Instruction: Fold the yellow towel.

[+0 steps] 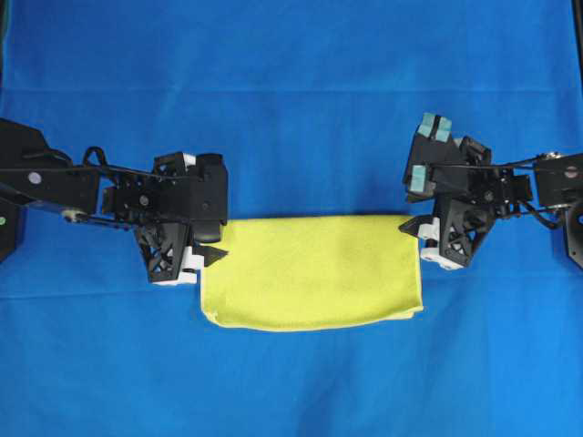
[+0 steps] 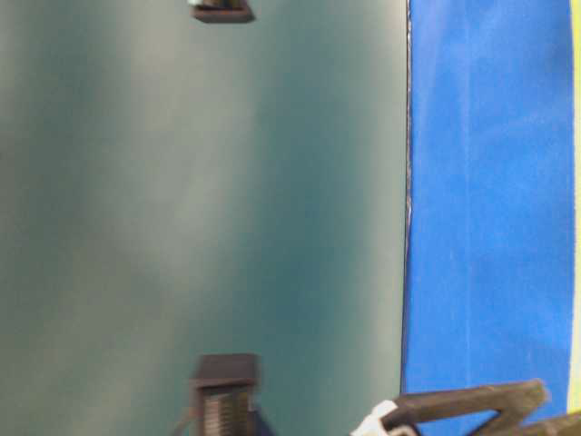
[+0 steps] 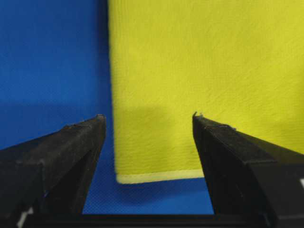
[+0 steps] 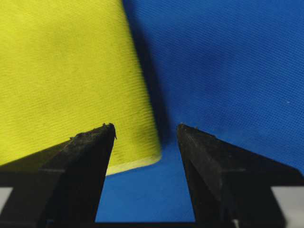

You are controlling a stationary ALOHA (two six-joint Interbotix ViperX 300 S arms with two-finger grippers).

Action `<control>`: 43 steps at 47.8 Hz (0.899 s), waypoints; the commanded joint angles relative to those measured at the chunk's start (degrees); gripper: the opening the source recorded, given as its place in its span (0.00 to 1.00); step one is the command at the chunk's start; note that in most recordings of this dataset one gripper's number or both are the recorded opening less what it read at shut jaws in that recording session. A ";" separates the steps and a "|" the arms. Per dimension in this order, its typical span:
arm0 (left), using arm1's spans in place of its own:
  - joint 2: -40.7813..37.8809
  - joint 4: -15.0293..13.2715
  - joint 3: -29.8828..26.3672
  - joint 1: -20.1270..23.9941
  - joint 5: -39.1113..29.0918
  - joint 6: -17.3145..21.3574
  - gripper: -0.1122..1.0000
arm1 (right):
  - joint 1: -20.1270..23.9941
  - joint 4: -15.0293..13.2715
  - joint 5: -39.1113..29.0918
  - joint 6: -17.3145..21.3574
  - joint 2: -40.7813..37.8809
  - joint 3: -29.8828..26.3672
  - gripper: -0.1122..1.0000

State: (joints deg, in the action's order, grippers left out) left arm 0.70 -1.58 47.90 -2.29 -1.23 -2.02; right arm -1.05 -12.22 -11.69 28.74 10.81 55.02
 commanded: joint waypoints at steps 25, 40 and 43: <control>-2.72 0.09 1.93 2.81 2.55 0.00 0.60 | -1.85 0.18 4.57 0.53 -8.17 0.09 0.63; -2.55 0.00 0.18 1.93 -4.22 0.18 0.13 | 1.32 0.26 2.29 0.62 -5.80 -0.35 0.17; -1.93 0.00 -0.70 1.93 -5.54 0.26 0.13 | 1.32 0.35 2.20 0.62 -4.57 -0.18 0.12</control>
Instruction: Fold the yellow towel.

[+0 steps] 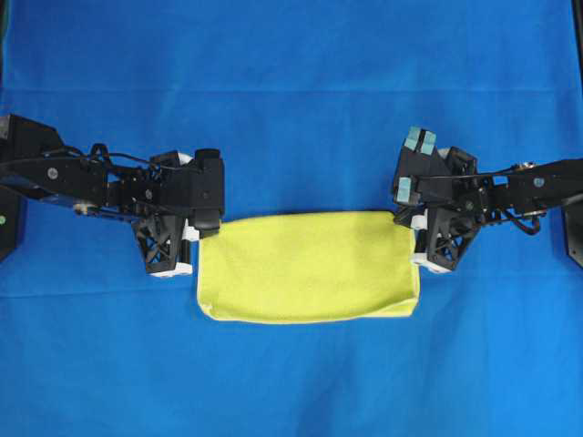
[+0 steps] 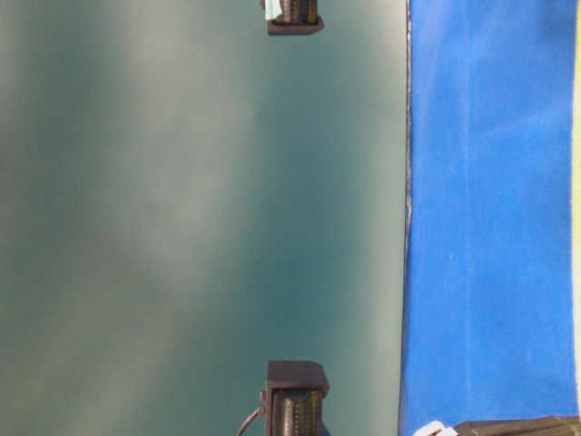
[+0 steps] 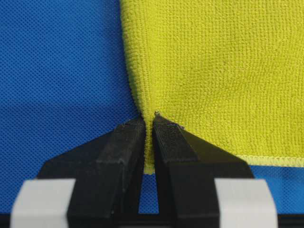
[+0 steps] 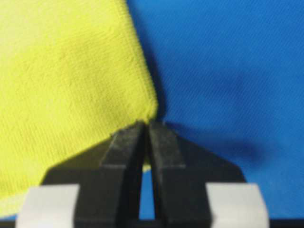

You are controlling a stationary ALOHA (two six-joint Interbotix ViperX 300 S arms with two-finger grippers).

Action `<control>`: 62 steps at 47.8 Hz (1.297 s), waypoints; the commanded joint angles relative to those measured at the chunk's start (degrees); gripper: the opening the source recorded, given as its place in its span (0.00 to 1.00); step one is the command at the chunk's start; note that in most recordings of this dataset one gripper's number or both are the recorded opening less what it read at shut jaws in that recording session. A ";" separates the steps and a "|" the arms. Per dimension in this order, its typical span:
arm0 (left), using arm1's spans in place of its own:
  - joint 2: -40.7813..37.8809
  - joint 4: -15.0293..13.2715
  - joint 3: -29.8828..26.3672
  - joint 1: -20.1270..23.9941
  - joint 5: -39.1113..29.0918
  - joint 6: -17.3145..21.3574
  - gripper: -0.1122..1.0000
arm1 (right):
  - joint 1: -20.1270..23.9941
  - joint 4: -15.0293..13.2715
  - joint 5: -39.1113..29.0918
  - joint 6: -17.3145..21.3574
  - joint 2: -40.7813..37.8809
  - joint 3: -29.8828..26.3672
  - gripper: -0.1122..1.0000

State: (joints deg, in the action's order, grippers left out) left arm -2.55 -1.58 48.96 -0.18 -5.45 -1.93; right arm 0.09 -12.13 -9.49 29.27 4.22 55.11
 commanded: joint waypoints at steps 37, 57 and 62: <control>20.57 0.18 -13.36 0.26 -21.18 -0.09 0.13 | 0.18 -1.58 -19.51 -0.44 26.02 -7.38 0.12; 20.13 0.18 -10.81 -1.58 -17.14 -1.05 0.13 | -7.29 -7.12 -19.86 0.00 23.91 -8.17 0.12; 18.19 0.09 -9.93 -3.60 -12.83 -1.14 0.13 | -12.48 -9.76 -19.16 -0.09 23.12 -8.35 0.12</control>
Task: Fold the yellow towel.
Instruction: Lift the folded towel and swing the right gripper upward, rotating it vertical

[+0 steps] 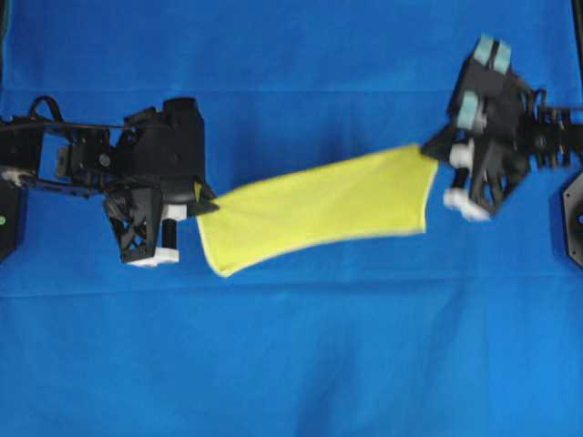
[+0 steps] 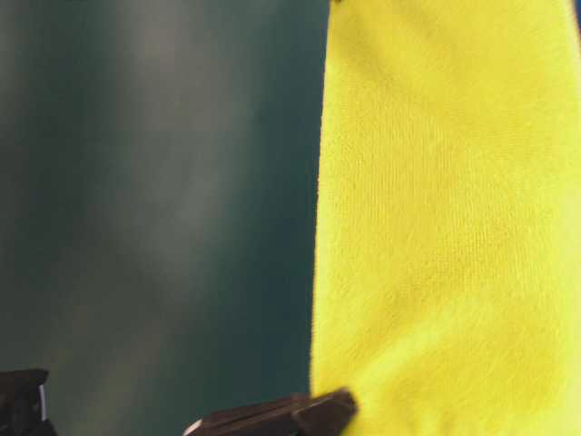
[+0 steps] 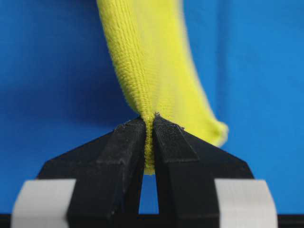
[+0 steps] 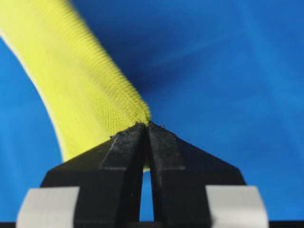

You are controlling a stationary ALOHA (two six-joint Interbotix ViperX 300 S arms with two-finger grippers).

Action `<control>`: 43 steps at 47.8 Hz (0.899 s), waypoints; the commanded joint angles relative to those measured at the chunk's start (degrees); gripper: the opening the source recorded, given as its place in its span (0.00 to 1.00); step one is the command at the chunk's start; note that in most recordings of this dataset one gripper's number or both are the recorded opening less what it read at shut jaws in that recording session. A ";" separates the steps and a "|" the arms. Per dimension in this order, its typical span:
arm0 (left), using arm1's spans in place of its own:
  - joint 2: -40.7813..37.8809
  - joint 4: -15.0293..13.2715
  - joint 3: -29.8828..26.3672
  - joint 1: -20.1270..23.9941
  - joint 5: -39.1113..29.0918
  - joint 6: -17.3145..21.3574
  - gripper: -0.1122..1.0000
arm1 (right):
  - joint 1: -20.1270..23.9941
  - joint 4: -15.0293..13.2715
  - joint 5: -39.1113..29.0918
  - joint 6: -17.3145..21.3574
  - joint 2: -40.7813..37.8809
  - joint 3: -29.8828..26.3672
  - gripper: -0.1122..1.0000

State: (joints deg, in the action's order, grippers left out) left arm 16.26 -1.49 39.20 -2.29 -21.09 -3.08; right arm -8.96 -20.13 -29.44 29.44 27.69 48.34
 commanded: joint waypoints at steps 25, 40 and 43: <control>-11.87 0.09 -8.53 -6.06 22.41 5.01 0.13 | -16.79 -8.09 13.36 -1.23 -14.41 -12.39 0.12; -15.56 0.09 -12.57 -6.68 22.68 11.07 0.13 | -16.79 -8.79 16.70 -1.32 -19.69 -18.46 0.12; -15.91 0.00 -12.57 -6.68 22.68 11.07 0.13 | -16.88 -8.88 17.31 -1.32 -19.60 -18.28 0.12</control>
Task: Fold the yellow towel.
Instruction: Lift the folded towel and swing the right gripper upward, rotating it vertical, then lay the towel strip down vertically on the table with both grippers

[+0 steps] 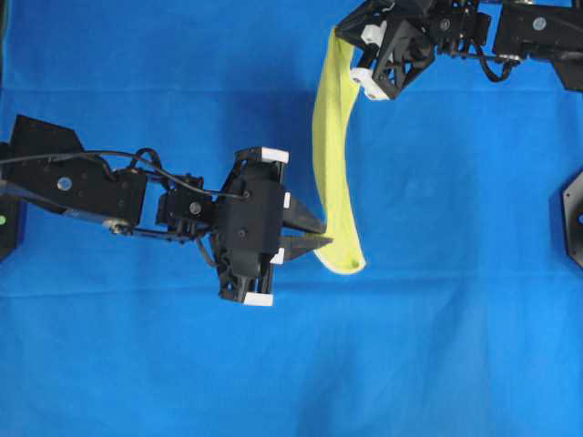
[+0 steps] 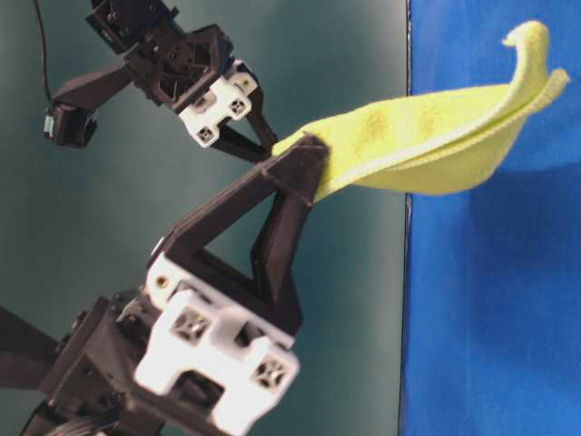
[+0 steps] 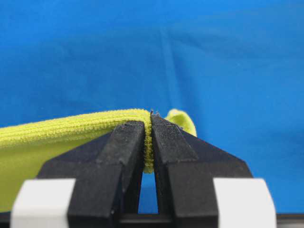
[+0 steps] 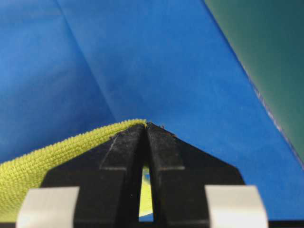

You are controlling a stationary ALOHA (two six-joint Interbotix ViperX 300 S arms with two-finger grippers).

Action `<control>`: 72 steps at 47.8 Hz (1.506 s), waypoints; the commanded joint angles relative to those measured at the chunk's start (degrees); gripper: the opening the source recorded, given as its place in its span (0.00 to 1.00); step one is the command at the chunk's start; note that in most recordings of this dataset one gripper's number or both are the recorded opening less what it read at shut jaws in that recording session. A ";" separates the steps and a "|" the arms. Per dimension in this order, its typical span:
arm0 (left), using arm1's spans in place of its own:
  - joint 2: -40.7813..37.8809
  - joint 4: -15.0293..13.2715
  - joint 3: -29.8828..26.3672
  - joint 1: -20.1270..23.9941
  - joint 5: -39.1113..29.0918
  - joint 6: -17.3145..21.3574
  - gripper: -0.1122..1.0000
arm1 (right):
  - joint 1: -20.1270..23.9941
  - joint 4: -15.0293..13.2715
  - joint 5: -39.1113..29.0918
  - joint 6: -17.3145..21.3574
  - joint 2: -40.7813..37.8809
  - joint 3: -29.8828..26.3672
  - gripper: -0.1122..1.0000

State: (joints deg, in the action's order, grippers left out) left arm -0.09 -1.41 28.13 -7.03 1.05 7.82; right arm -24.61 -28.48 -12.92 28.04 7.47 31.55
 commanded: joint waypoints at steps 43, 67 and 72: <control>-19.95 -0.09 -19.95 -2.29 2.72 0.53 0.13 | -3.08 -0.53 -0.09 0.79 13.62 16.26 0.12; -12.66 -0.35 -0.44 -4.75 6.77 -8.00 0.13 | -0.26 -0.53 9.05 0.44 -6.42 3.25 0.12; -12.04 -0.35 1.58 -4.75 8.44 -8.53 0.13 | 0.26 -0.53 9.67 0.44 -8.17 2.37 0.12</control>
State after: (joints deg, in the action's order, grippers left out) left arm -14.41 -1.93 29.36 -9.32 8.00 -0.62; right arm -23.91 -28.83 -3.96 28.39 -0.70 35.86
